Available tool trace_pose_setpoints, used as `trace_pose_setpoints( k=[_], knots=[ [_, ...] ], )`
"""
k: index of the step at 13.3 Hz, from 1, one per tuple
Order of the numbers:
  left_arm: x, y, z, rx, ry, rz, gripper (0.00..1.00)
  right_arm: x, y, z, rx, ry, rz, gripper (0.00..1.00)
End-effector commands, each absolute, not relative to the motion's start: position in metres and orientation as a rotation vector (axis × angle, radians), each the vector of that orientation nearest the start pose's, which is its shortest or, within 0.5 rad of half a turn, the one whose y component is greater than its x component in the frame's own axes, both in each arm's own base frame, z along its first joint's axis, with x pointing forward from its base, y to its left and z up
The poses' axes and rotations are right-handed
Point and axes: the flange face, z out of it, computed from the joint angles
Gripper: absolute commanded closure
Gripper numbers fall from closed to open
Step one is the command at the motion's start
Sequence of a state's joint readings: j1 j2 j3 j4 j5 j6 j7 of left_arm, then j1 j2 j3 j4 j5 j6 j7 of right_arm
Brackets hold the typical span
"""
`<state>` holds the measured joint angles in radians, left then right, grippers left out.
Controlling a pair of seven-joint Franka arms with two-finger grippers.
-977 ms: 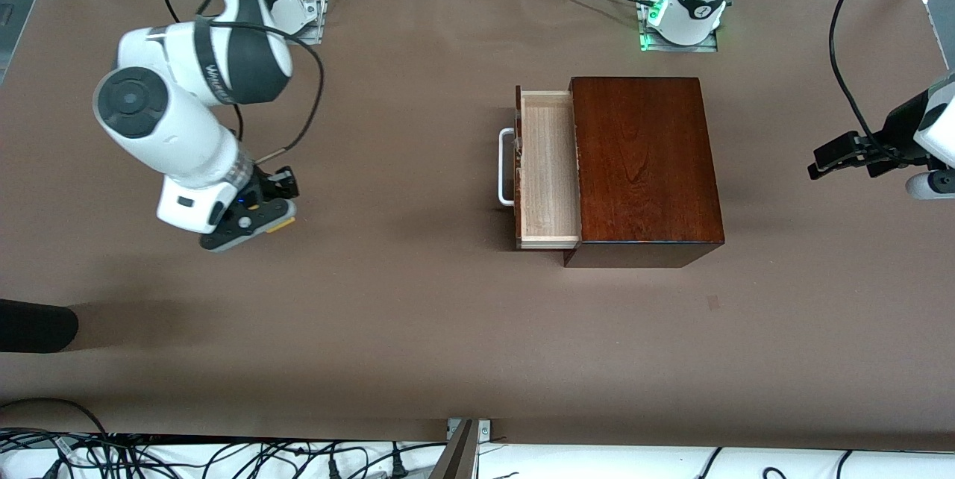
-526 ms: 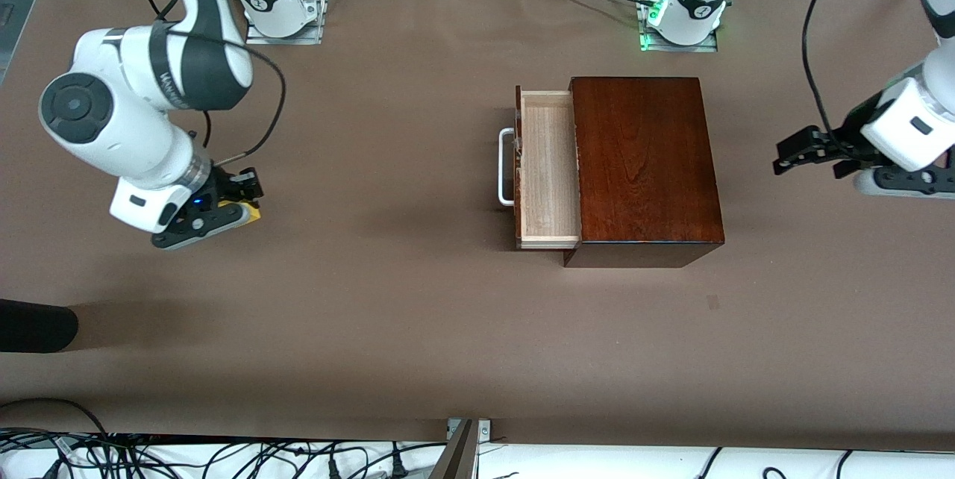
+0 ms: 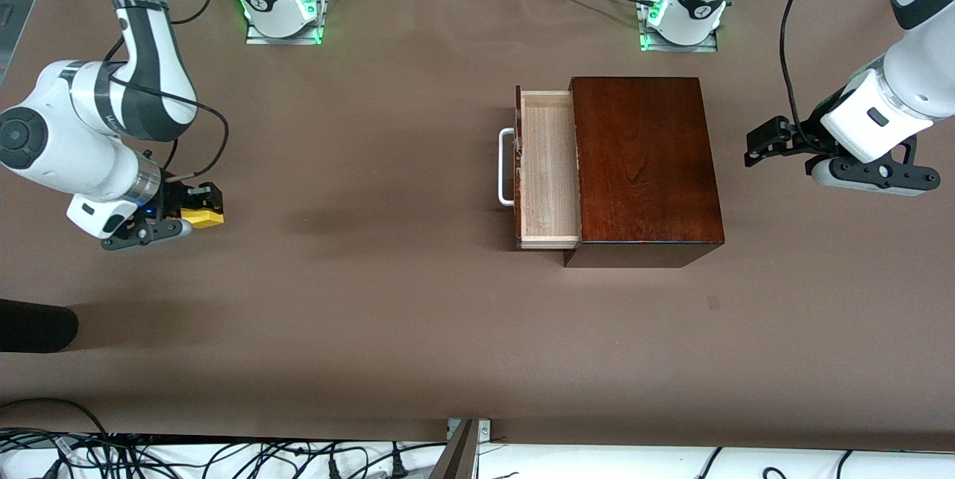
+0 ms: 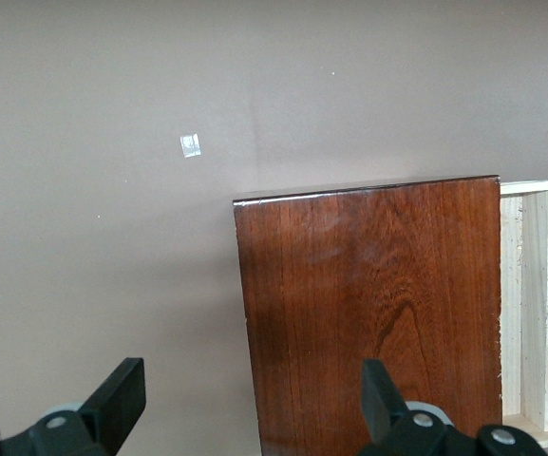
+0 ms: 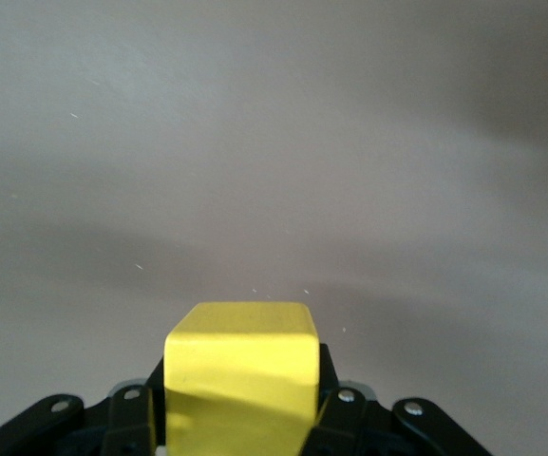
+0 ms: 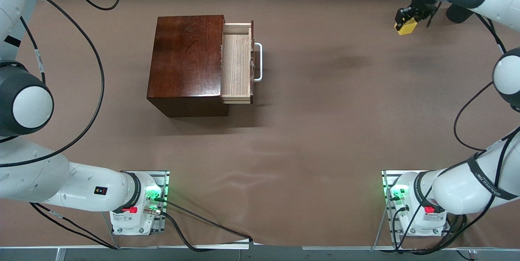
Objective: Open drawer, take yellow block, close drawer
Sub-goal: 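Lower the cube with the right gripper while the left gripper reaches the drawer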
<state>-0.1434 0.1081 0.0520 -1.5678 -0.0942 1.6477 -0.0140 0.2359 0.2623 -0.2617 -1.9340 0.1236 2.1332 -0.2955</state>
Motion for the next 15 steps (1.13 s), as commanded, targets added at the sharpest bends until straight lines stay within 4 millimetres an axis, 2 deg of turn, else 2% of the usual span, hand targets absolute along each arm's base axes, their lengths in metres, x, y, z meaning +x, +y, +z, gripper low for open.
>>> trace_pose_setpoints(
  k=[1, 3, 5, 6, 8, 10, 12, 13, 15],
  knots=[
    [0.590, -0.052, 0.580, -3.237, 0.111, 0.056, 0.00, 0.568, -0.026, 0.348, -3.069, -0.259, 0.071, 0.68],
    [0.588, -0.046, 0.583, -3.170, 0.121, 0.048, 0.00, 0.563, -0.035, 0.342, -3.067, -0.234, 0.098, 0.68],
    [0.584, -0.046, 0.585, -3.153, 0.124, 0.042, 0.00, 0.557, -0.042, 0.324, -3.068, -0.194, 0.152, 0.68],
    [0.583, -0.049, 0.589, -3.151, 0.129, 0.037, 0.00, 0.556, -0.045, 0.313, -3.068, -0.183, 0.182, 0.68],
    [0.580, -0.068, 0.591, -3.149, 0.144, 0.069, 0.00, 0.554, -0.049, 0.294, -3.070, -0.154, 0.234, 0.68],
    [0.582, -0.102, 0.588, -3.149, 0.118, 0.070, 0.00, 0.555, -0.051, 0.278, -3.077, -0.131, 0.254, 0.68],
    [0.577, -0.153, 0.575, -3.144, 0.074, 0.106, 0.00, 0.558, -0.053, 0.262, -3.088, -0.125, 0.249, 0.68],
    [0.574, -0.176, 0.568, -3.141, -0.008, 0.124, 0.00, 0.559, -0.054, 0.256, -3.093, -0.121, 0.240, 0.69],
    [0.564, -0.235, 0.557, -3.123, -0.122, 0.152, 0.00, 0.562, -0.058, 0.243, -3.104, -0.097, 0.228, 0.68]
  ],
)
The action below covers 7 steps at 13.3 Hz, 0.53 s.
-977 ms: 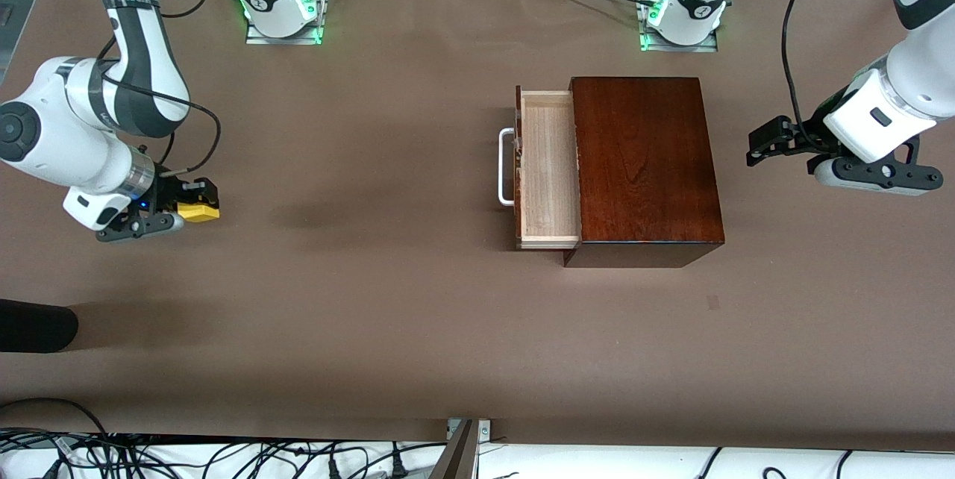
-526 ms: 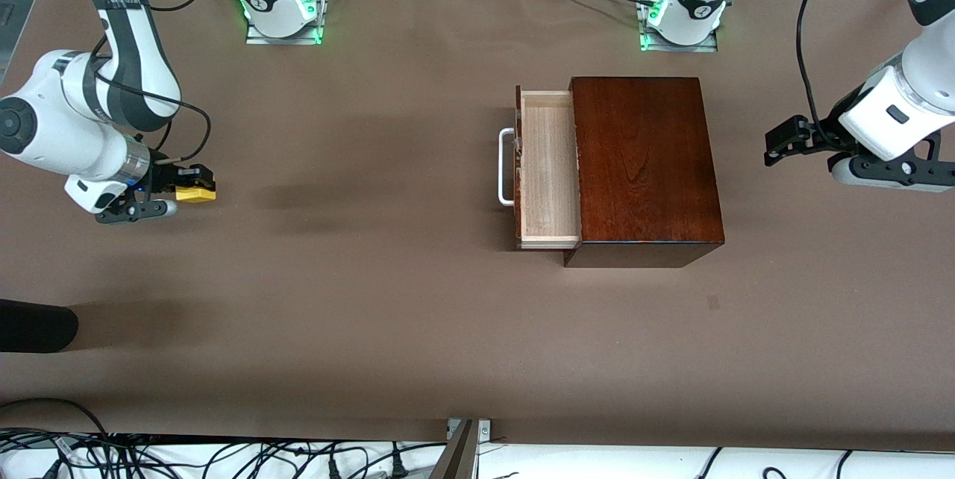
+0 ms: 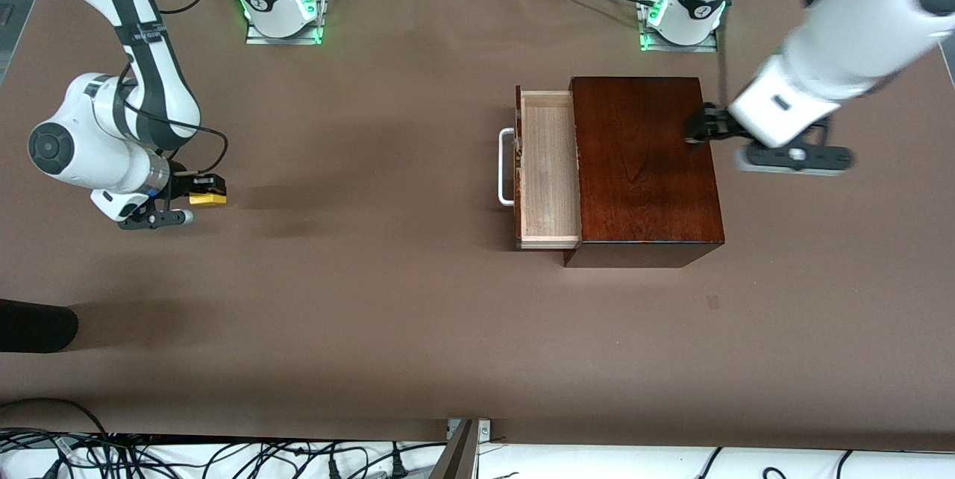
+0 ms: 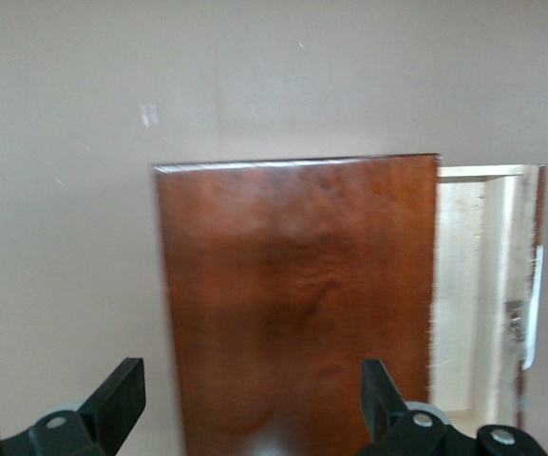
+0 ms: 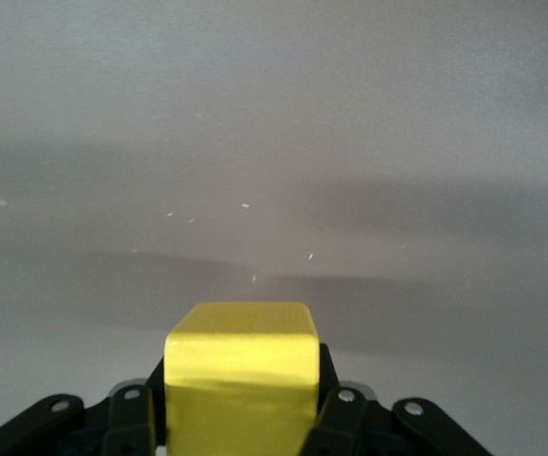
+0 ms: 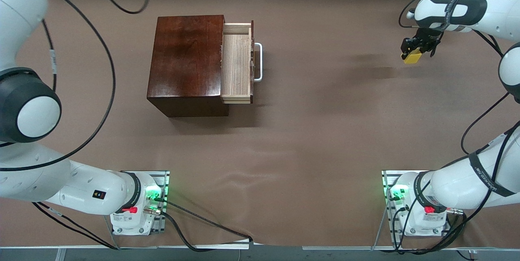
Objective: Open drawer, take yellow block, close drawer
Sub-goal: 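Lower the cube with the right gripper while the left gripper reaches the drawer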
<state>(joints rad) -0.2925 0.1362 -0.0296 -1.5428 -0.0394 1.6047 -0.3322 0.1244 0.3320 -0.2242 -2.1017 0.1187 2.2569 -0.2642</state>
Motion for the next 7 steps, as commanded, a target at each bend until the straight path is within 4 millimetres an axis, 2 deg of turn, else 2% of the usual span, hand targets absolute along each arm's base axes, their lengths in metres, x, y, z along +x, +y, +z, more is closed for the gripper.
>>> trace_pose_setpoints(
  k=[1, 3, 7],
  knots=[
    [0.563, -0.263, 0.556, -3.114, -0.224, 0.148, 0.00, 0.563, -0.058, 0.235, -3.111, -0.093, 0.217, 0.68],
    [0.553, -0.320, 0.532, -3.059, -0.405, 0.213, 0.00, 0.566, -0.061, 0.220, -3.125, -0.075, 0.190, 0.68],
    [0.529, -0.418, 0.480, -2.979, -0.615, 0.242, 0.00, 0.568, -0.064, 0.196, -3.142, -0.058, 0.152, 0.68]
  ],
)
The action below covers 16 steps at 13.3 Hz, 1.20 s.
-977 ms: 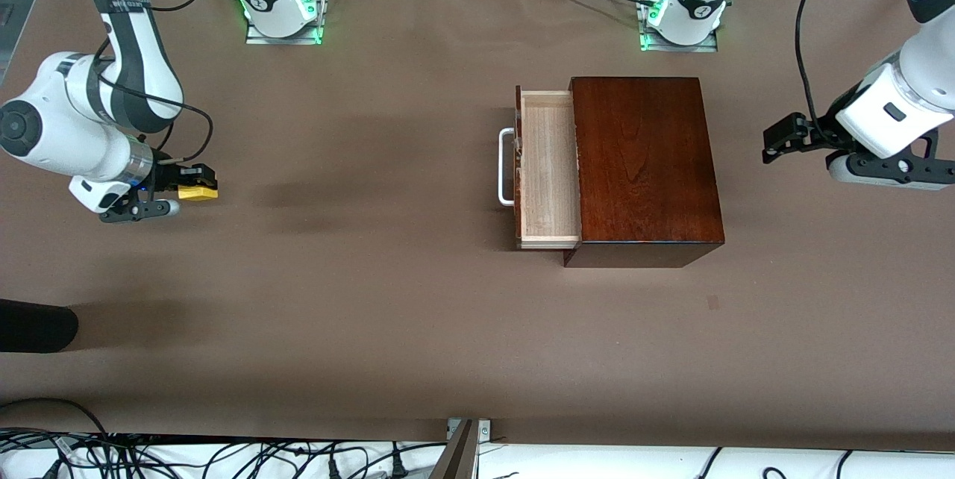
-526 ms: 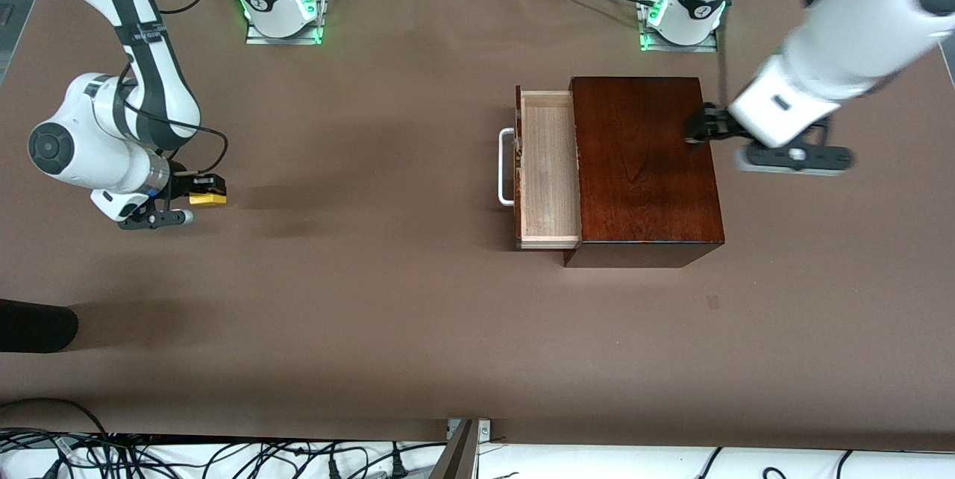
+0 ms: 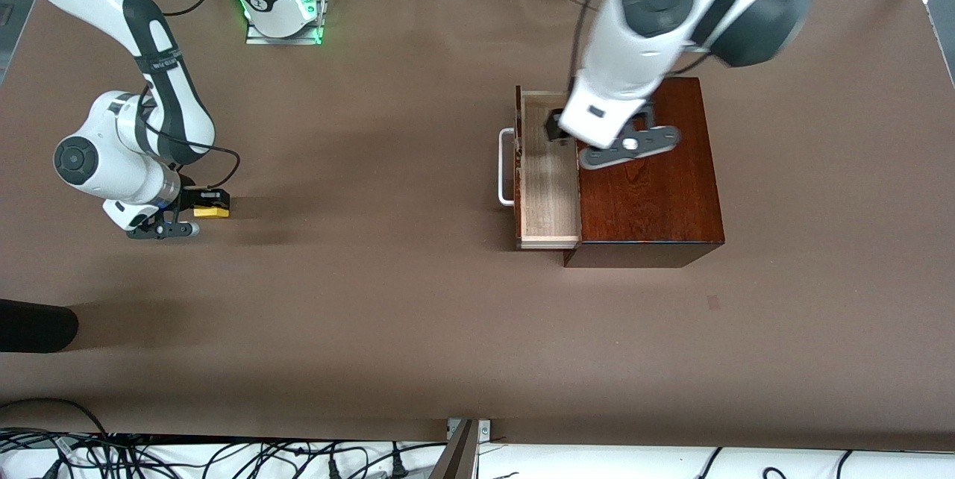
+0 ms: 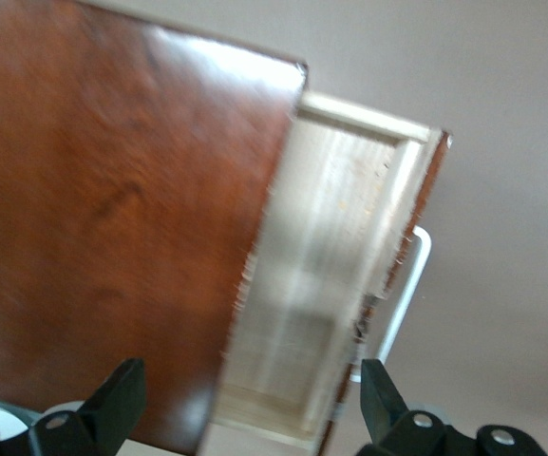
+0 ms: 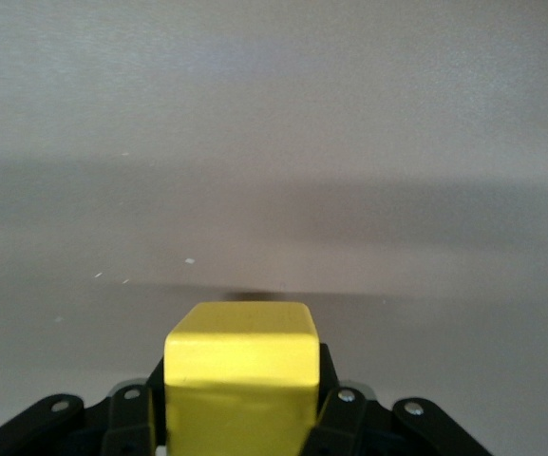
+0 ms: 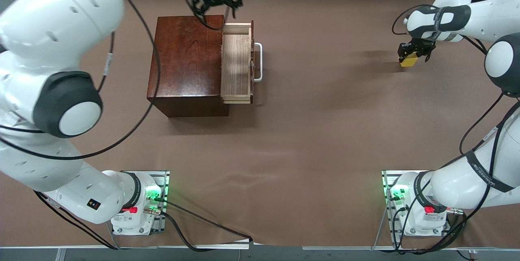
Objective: Open drawer, take yellow block, close drawer
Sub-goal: 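Lower the cube with the right gripper while the left gripper reaches the drawer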
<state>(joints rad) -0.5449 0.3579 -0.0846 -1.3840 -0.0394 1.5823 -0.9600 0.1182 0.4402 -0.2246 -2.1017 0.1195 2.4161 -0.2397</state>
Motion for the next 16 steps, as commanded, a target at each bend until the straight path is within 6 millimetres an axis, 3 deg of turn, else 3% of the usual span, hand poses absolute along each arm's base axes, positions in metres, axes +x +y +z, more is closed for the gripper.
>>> trace_pose_setpoints(
  k=[1, 4, 5, 6, 7, 9, 10, 12, 13, 16],
  knots=[
    [0.522, -0.448, 0.462, -2.966, -0.707, 0.214, 0.00, 0.568, -0.063, 0.193, -3.142, -0.063, 0.155, 0.68],
    [0.492, -0.516, 0.415, -2.898, -0.935, 0.187, 0.00, 0.567, -0.064, 0.185, -3.148, -0.061, 0.148, 0.67],
    [0.485, -0.531, 0.401, -2.880, -0.993, 0.187, 0.00, 0.567, -0.064, 0.184, -3.148, -0.059, 0.150, 0.56],
    [0.480, -0.542, 0.389, -2.858, -1.035, 0.210, 0.00, 0.568, -0.063, 0.184, -3.148, -0.062, 0.148, 0.11],
    [0.469, -0.555, 0.379, -2.837, -1.068, 0.230, 0.00, 0.568, -0.063, 0.186, -3.146, -0.064, 0.152, 0.00],
    [0.469, -0.560, 0.360, -2.808, -1.108, 0.245, 0.00, 0.577, -0.054, 0.205, -3.139, -0.079, 0.142, 0.00],
    [0.471, -0.561, 0.354, -2.814, -1.117, 0.245, 0.08, 0.584, -0.044, 0.224, -3.125, -0.056, 0.185, 0.00],
    [0.475, -0.554, 0.339, -2.787, -1.123, 0.266, 0.45, 0.599, -0.026, 0.265, -3.110, -0.005, 0.274, 0.00],
    [0.479, -0.549, 0.334, -2.776, -1.125, 0.272, 0.63, 0.602, -0.014, 0.286, -3.102, -0.012, 0.289, 0.00],
    [0.493, -0.531, 0.321, -2.755, -1.123, 0.266, 1.00, 0.600, 0.007, 0.355, -3.138, -0.050, 0.271, 0.00]
  ],
)
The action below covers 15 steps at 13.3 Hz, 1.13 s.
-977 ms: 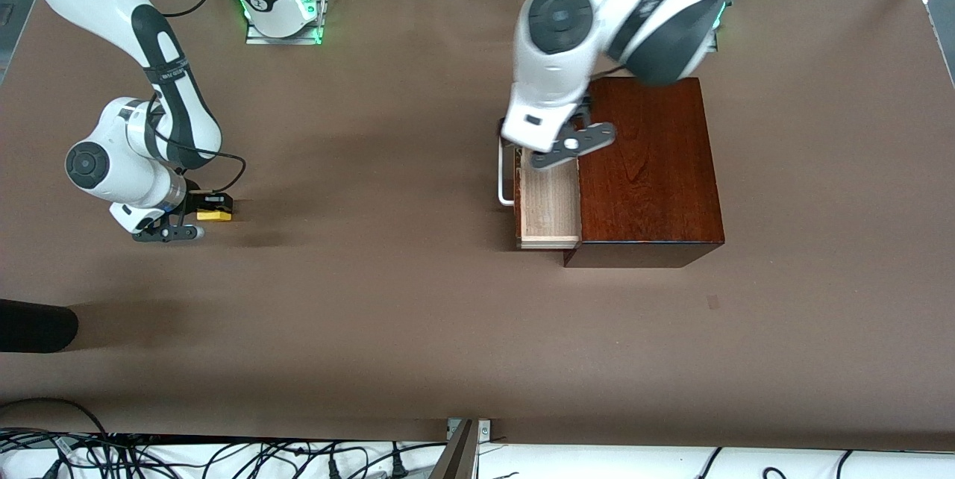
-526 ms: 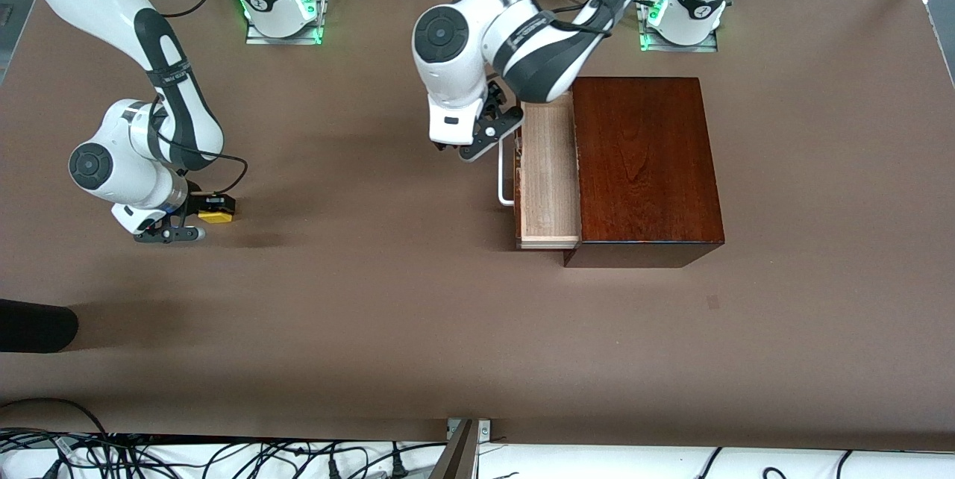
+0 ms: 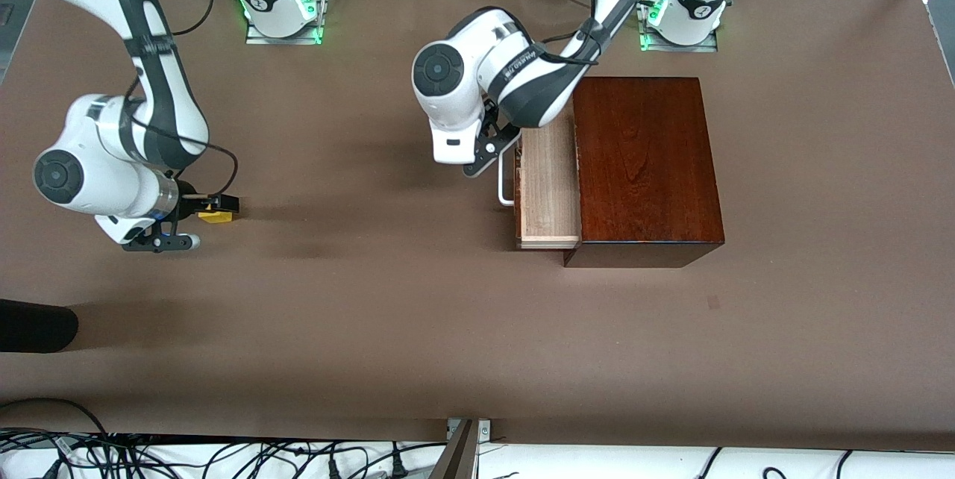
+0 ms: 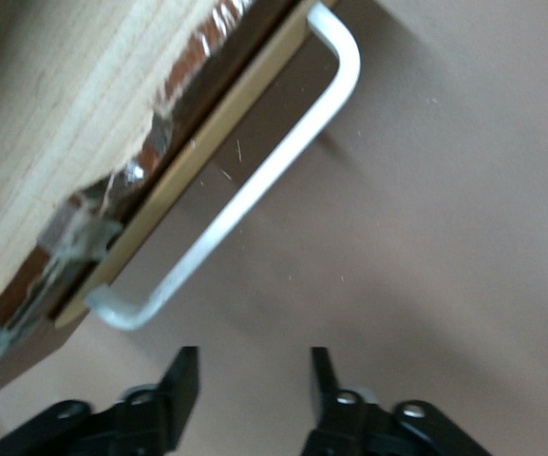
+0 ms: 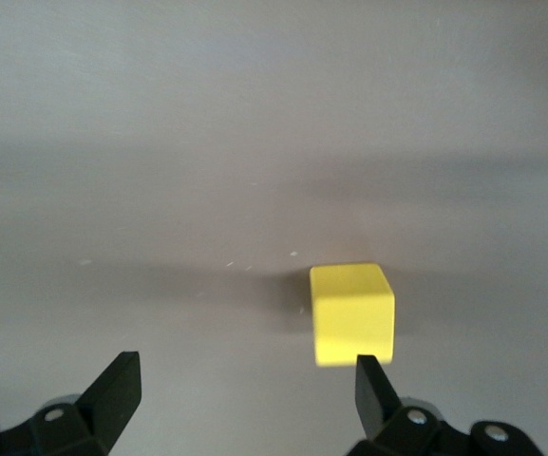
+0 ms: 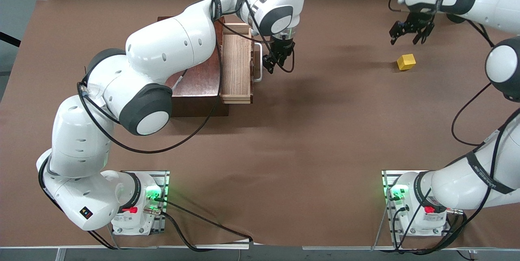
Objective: Open drawer, take yellow block, close drawer
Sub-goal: 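Push the drawer shut with the left gripper while the right gripper withdraws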
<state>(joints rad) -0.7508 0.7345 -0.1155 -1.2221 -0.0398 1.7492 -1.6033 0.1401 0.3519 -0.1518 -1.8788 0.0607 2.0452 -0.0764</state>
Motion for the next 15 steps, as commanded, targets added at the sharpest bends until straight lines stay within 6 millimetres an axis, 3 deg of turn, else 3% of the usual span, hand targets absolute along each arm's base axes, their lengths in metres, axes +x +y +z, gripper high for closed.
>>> trace_pose_setpoints(
  k=[1, 3, 7, 10, 11, 15],
  knots=[
    [0.498, -0.527, 0.318, -2.770, -1.093, 0.271, 1.00, 0.597, 0.010, 0.386, -3.131, -0.059, 0.232, 0.00],
    [0.509, -0.515, 0.315, -2.766, -1.092, 0.270, 1.00, 0.591, 0.010, 0.440, -3.128, -0.069, 0.165, 0.00],
    [0.537, -0.480, 0.313, -2.777, -1.075, 0.304, 1.00, 0.582, -0.001, 0.514, -3.116, -0.062, 0.145, 0.00],
    [0.550, -0.458, 0.313, -2.760, -1.086, 0.295, 1.00, 0.568, -0.011, 0.546, -3.116, -0.037, 0.094, 0.00],
    [0.547, -0.452, 0.315, -2.782, -1.015, 0.306, 1.00, 0.565, -0.014, 0.555, -3.116, -0.028, 0.068, 0.00],
    [0.561, -0.396, 0.310, -2.785, -0.894, 0.317, 1.00, 0.558, -0.014, 0.577, -3.117, -0.014, 0.102, 0.00]
  ],
)
